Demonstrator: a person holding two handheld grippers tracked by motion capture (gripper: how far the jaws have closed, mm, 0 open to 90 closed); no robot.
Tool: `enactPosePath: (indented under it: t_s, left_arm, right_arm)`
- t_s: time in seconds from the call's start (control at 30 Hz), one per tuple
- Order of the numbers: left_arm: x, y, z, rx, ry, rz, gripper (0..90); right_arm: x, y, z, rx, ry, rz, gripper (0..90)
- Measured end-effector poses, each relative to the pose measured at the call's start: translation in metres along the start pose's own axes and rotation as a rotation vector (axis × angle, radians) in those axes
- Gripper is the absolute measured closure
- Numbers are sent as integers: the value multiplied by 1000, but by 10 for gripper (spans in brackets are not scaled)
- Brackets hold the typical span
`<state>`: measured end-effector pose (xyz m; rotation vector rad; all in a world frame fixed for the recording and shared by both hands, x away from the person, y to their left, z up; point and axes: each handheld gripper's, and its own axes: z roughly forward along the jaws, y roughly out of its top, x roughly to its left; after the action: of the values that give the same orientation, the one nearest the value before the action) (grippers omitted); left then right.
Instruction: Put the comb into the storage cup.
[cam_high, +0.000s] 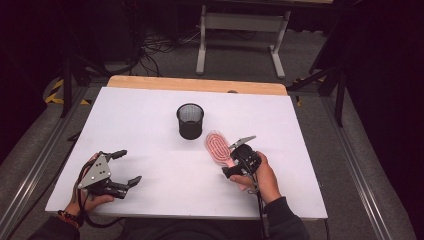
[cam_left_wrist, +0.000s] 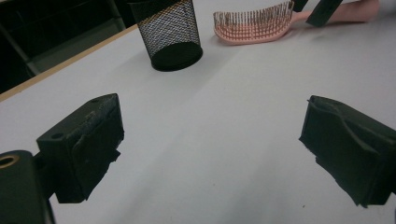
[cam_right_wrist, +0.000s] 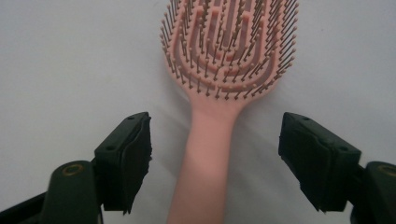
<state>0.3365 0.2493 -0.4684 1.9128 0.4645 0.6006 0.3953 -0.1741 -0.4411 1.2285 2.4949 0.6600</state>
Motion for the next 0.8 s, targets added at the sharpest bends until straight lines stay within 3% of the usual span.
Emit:
enactPosePath:
  t_s: [0.13, 0.2, 0.3, 0.5, 0.8]
  left_arm:
    - [-2, 0, 0, 6, 1, 8, 66]
    - [-2, 1, 0, 5, 1, 9, 67]
    - [-2, 1, -1, 3, -6, 1, 67]
    - [-3, 1, 1, 4, -11, -12, 67]
    - [-3, 1, 0, 7, -12, -15, 67]
  right_arm:
    - [0, -1, 8, 12, -24, 3, 371]
    - [-3, -2, 7, -11, -16, 22, 461]
    - [-4, -3, 8, -23, -17, 28, 478]
    - [-7, -5, 8, -62, -23, 27, 673]
    - [-9, -7, 9, -102, -20, -17, 688]
